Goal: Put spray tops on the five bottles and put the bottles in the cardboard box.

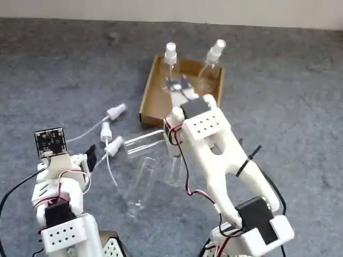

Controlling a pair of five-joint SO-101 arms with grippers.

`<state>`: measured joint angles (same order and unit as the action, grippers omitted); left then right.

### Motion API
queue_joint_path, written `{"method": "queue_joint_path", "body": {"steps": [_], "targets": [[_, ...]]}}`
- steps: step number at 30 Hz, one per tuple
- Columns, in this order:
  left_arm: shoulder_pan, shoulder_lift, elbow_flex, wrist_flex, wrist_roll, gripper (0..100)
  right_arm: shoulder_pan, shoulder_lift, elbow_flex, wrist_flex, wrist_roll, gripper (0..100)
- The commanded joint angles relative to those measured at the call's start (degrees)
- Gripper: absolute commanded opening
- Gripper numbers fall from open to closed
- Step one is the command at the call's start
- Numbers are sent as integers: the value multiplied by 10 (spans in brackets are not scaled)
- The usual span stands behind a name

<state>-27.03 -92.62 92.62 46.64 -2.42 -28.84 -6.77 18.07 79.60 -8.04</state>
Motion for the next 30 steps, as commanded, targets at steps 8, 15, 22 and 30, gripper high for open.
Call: {"method": "queue_joint_path", "body": {"steps": [8,15,22,30], "targets": [[9,-3,-4,-17,-4,284,10,-35,107,-151,-44,263],[9,-3,-4,-17,-4,284,14,-35,217,-224,-44,199],[9,-3,-3,-17,-4,284,14,-36,244,-226,-48,149],[25,-3,-1,-17,-4,284,11,-41,238,-193,-89,187]]}}
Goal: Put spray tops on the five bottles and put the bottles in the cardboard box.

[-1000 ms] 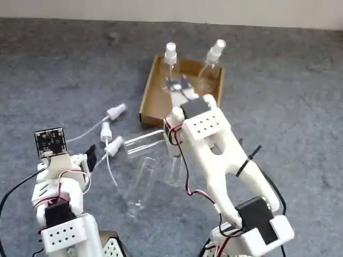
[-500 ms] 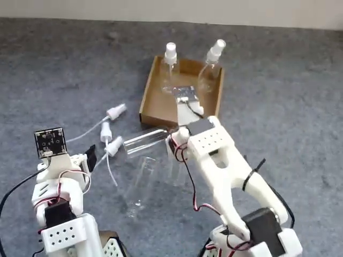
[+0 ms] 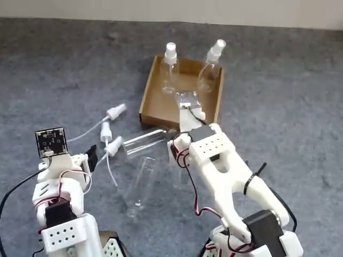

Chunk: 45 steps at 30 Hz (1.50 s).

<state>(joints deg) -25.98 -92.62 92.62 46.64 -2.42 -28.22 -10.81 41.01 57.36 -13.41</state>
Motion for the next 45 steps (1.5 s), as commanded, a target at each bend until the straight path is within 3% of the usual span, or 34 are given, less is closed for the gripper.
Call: {"method": "queue_joint_path", "body": {"steps": [1,4,8,11,15,19,24,28,34,42,45], "targets": [[15,-3,-1,-17,-4,284,5,0,0,37,-47,214],[15,-3,-1,-17,-4,284,6,6,-23,40,-60,270],[15,-3,-1,-17,-4,284,7,6,-22,45,-34,269],[14,-3,-4,-15,-4,284,42,-1,9,58,44,183],[17,3,-36,-13,-45,284,158,-2,20,61,191,24],[25,4,-106,62,-62,284,292,-23,22,59,300,10],[91,30,-239,175,-113,284,427,-88,22,56,442,10],[122,170,-381,247,-113,275,501,-95,24,18,537,10],[177,483,-582,281,-111,123,535,-39,22,-41,578,10],[185,828,-764,277,-54,121,535,53,20,-38,634,10],[182,909,-804,277,-14,174,539,54,20,-37,637,10]]}}
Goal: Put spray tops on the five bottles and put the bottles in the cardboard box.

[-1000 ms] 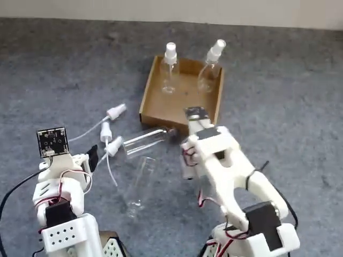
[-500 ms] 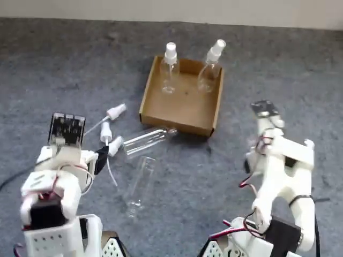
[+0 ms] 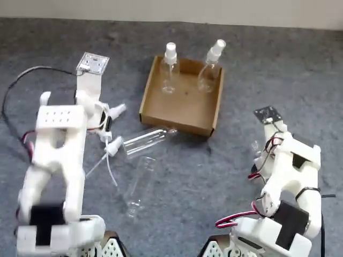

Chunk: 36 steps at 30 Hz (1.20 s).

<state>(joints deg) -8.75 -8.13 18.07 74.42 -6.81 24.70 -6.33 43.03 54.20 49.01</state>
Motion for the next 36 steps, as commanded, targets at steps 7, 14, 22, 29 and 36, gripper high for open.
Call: {"method": "queue_joint_path", "body": {"steps": [7,14,22,29,36], "targets": [[6,171,-72,-75,61,199,7,9,0,-6,14,10],[-7,239,-76,-108,61,170,11,9,0,-5,15,10],[-12,223,-92,-98,5,2,14,9,0,-5,15,10],[-25,114,-142,12,-40,2,17,8,0,-3,15,15],[-16,10,-66,61,-46,2,20,9,-58,84,2,174]]}}
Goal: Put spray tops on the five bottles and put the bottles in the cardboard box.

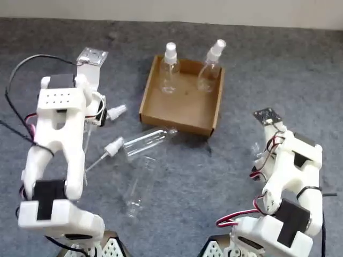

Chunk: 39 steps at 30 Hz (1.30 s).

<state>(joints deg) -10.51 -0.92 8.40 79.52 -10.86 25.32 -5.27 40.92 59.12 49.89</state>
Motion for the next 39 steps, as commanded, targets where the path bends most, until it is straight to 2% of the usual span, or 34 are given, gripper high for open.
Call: {"method": "queue_joint_path", "body": {"steps": [1,5,11,20,28,33,35,39], "targets": [[8,-80,53,8,-5,2,15,-1,-52,47,-29,186],[43,-153,156,-36,-3,2,10,-2,-118,94,-111,228],[83,-249,310,-109,-1,3,-32,3,-174,134,-120,322],[73,-320,355,-121,-2,4,-72,44,-181,129,-139,321],[73,-320,356,-124,-2,4,-51,148,-265,133,-144,169],[73,-320,355,-125,-2,4,-47,147,-313,141,-185,39],[73,-324,349,-125,-2,4,-58,127,-338,168,-199,1],[73,-344,300,-121,33,4,-126,29,-357,203,-246,4]]}}
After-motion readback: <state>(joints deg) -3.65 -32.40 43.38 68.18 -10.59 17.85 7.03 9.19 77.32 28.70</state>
